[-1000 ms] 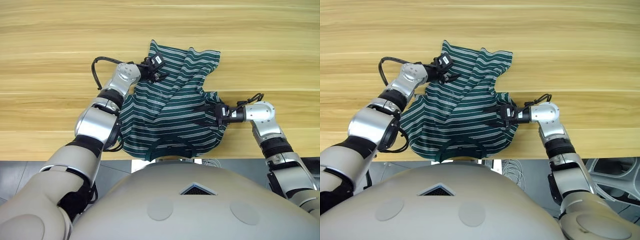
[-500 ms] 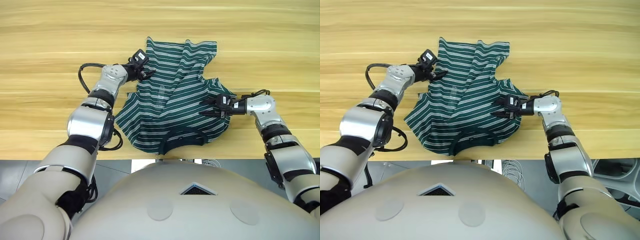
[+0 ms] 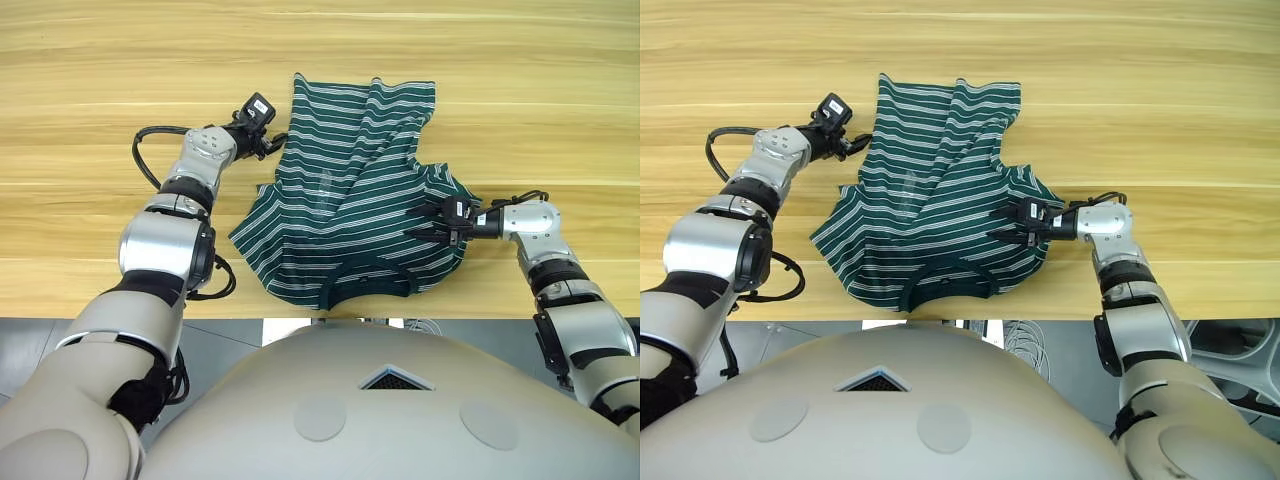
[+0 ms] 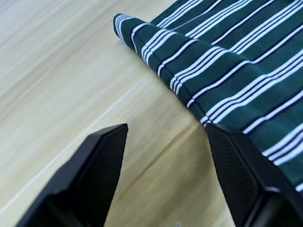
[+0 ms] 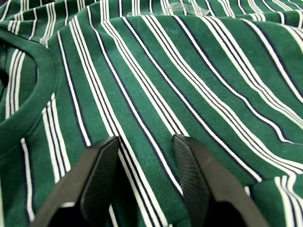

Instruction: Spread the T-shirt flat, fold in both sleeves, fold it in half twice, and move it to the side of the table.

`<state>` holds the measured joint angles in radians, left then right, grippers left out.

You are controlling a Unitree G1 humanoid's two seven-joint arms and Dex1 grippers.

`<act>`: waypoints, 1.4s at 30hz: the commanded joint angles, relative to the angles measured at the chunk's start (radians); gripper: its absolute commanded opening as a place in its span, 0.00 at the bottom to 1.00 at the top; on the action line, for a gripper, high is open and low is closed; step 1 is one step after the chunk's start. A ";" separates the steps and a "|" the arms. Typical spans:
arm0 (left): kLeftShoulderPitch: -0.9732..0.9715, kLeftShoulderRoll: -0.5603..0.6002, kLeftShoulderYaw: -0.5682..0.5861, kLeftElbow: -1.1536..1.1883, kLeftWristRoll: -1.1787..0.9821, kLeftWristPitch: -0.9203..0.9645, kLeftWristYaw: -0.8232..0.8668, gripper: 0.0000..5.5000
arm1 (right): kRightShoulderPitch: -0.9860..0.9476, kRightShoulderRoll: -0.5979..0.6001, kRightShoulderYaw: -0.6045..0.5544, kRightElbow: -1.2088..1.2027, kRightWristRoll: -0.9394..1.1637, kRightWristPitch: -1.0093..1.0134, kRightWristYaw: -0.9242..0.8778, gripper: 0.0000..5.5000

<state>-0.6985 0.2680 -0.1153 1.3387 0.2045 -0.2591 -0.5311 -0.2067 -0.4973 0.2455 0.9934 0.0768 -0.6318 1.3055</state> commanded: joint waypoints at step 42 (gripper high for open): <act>0.022 -0.057 -0.028 0.037 0.145 0.019 0.275 0.54 | 0.073 0.018 0.060 -0.090 -0.047 0.054 0.003 0.39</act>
<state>-0.7003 0.2011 -0.1583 1.3601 0.3619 -0.2538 -0.2308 -0.1539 -0.4846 0.2844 0.8771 0.0766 -0.5994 1.3145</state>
